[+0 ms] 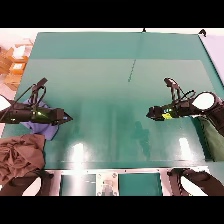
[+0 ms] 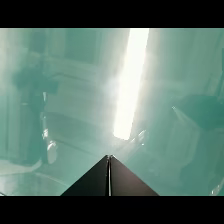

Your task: Fold the shirts.

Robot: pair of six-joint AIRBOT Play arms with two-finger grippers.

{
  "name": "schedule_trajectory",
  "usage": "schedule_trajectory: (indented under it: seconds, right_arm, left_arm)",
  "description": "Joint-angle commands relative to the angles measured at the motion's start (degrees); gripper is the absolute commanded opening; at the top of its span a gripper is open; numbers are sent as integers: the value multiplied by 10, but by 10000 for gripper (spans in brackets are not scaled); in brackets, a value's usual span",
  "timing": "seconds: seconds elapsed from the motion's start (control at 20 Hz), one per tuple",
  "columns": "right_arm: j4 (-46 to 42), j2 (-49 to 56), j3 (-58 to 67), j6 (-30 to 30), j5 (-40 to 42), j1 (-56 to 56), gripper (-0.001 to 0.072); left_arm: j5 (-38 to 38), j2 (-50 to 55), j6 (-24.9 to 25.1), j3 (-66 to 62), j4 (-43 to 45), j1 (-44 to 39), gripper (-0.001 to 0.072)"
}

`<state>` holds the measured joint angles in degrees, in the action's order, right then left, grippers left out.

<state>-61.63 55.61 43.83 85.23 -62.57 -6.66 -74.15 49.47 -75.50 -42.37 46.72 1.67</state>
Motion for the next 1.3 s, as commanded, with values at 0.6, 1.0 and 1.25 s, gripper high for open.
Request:
schedule_trajectory:
  seconds: [0.6,1.0,1.25]
  right_arm:
    - [1,-1,0,0,0,-1,20]
    - [1,-1,0,0,0,-1,20]
    - [1,-1,0,0,1,-1,20]
  left_arm:
    - [90,29,-229,-73,494,61,720]
    - [159,205,-184,-58,433,126,401]
    - [78,206,-139,-162,422,120,26]
